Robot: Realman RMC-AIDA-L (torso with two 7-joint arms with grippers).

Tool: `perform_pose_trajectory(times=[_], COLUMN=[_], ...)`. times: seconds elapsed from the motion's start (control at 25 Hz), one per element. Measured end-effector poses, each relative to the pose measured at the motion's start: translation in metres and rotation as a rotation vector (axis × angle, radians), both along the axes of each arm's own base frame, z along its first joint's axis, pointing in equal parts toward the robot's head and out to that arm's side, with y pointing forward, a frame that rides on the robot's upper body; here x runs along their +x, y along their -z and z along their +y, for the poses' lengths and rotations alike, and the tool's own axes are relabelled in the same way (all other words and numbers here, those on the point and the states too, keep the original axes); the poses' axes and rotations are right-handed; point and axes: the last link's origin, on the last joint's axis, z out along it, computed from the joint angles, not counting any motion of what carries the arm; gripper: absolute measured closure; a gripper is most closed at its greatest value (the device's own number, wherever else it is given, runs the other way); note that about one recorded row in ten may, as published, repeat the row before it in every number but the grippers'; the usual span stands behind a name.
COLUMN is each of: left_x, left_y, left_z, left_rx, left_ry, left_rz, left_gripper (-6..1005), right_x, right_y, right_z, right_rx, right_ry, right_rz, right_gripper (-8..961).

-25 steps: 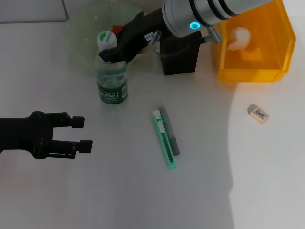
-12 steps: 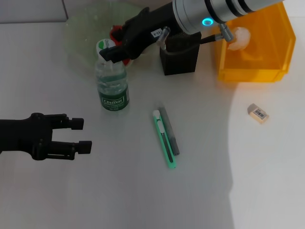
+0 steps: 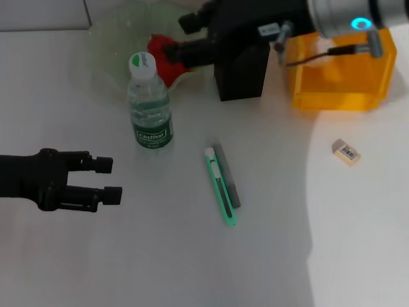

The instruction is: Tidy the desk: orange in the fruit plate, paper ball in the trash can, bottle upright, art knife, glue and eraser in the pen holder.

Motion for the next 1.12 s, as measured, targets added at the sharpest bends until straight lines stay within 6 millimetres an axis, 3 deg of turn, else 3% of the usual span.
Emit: perform_pose_trajectory(times=[0.04,0.08,0.2,0.24,0.28,0.32,0.4,0.44,0.48,0.64,0.92,1.12], left_x=[0.006,0.01,0.033,0.039,0.039,0.058,0.075,0.085,0.093,0.121,0.15,0.165], left_y=[-0.001,-0.001,0.0,0.002,0.002,0.007,0.012,0.015,0.017,0.036,0.068,0.08], left_z=[0.002,0.004,0.011,0.013,0.013,0.017,0.021,0.023,0.026,0.04,0.053,0.058], left_rx=[-0.012,-0.021,-0.07,-0.081,-0.081,-0.104,-0.113,-0.117,-0.12,-0.157,-0.187,-0.164], left_ry=[0.005,0.009,0.033,0.041,0.041,0.077,0.107,0.126,0.135,0.072,-0.043,-0.084], left_rz=[0.002,0.005,0.047,0.065,0.065,0.132,0.176,0.203,0.225,0.342,0.549,0.596], left_gripper=[158,158,158,158,158,158,158,158,158,158,158,158], right_x=[0.015,0.015,0.05,0.076,0.076,0.091,0.115,0.141,0.141,0.187,0.219,0.233], right_y=[-0.016,-0.016,-0.033,-0.045,-0.045,-0.05,-0.059,-0.066,-0.066,-0.069,-0.061,-0.058], right_z=[-0.014,-0.014,-0.038,-0.054,-0.054,-0.061,-0.075,-0.087,-0.087,-0.111,-0.124,-0.125], right_rx=[-0.006,-0.006,-0.044,-0.066,-0.066,-0.077,-0.095,-0.113,-0.113,-0.118,-0.099,-0.08], right_ry=[0.016,0.016,0.062,0.087,0.087,0.105,0.13,0.168,0.168,0.203,0.254,0.29], right_rz=[0.015,0.015,0.055,0.119,0.119,0.167,0.252,0.324,0.324,0.412,0.392,0.402], right_gripper=[401,402,403,403,403,404,404,405,405,406,409,412])
